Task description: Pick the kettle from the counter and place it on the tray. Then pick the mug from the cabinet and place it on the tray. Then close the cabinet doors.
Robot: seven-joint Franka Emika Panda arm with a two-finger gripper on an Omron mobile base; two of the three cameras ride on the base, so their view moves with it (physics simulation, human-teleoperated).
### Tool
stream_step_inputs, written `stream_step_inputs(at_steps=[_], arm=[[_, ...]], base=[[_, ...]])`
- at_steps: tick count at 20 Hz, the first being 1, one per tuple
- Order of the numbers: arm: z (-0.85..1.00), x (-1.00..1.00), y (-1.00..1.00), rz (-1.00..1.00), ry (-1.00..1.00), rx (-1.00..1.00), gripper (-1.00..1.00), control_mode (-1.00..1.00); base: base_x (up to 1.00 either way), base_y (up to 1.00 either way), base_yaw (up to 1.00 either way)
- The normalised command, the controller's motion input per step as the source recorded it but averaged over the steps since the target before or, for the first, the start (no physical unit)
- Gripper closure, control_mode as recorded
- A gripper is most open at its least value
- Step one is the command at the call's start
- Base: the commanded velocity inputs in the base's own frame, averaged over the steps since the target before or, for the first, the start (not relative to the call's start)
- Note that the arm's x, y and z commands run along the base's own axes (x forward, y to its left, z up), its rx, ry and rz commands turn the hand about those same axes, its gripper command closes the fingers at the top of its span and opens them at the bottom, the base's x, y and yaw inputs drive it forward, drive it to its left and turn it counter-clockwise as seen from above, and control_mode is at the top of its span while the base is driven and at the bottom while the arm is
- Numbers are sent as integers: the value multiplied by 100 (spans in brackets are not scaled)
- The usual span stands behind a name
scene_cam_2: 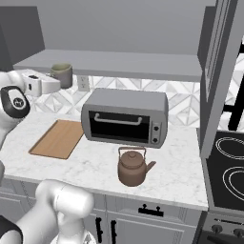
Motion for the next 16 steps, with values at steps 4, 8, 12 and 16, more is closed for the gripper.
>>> stream_step_inputs(at_steps=[4,8,12,16], arm=[[-49,-51,46,-18,7,3,100,-100],[-66,-10,34,-11,4,3,100,-100],[-65,6,21,-1,4,2,100,-100],[-58,27,13,1,6,3,100,-100]], base=[[0,0,0],[0,0,0],[0,0,0],[0,0,0]])
